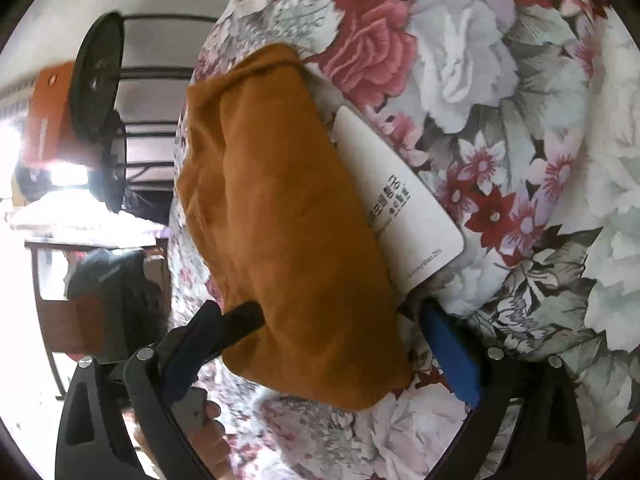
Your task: Fold small clothes
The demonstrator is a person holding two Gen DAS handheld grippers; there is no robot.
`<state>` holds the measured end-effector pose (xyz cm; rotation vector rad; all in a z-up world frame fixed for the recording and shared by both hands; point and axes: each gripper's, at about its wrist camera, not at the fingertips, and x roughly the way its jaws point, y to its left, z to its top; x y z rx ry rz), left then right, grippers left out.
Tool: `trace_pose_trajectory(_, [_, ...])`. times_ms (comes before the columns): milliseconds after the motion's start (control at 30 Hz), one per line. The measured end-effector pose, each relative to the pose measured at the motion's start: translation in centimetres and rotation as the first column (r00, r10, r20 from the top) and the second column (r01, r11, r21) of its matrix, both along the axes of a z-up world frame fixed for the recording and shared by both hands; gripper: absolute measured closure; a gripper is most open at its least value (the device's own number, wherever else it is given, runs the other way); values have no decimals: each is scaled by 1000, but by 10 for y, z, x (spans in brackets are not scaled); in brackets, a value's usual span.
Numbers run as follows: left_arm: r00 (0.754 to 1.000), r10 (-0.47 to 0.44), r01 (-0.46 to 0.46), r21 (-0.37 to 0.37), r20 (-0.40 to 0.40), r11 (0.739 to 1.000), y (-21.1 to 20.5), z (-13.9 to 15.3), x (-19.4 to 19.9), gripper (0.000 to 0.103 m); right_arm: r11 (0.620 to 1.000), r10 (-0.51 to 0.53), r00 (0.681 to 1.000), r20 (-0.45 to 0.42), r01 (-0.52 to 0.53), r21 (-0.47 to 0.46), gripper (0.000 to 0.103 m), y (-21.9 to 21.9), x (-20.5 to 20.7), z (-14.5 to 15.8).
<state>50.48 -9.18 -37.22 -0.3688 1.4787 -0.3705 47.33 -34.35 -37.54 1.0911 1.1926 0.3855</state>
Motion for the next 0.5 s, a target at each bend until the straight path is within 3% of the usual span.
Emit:
trace_pose_trajectory(67, [1000,10,-12,-118,-18,993,3,2,0,5,995,-60,998,-23,62,84,4,-10,0,-1])
trace_pose_trajectory(100, [1000,9,-11,-116,-17,993,3,2,0,5,989,-81,997,-1,81,120,3,-14,1,3])
trace_pose_trajectory(133, [1000,5,-6,-64,-13,998,2,-1,1,5,989,-81,995,58,73,130,3,-17,5,12])
trace_pose_trajectory(200, [1000,9,-11,-42,-28,999,3,-9,2,5,993,-60,991,119,48,106,3,-18,11,22])
trace_pose_trajectory(333, [998,52,-55,-90,-40,994,13,-14,6,5,1000,-5,993,118,5,-4,3,-10,26,15])
trace_pose_trajectory(500, [1000,28,-27,-78,5,997,10,-15,6,4,1000,8,987,163,-9,8,3,-1,38,9])
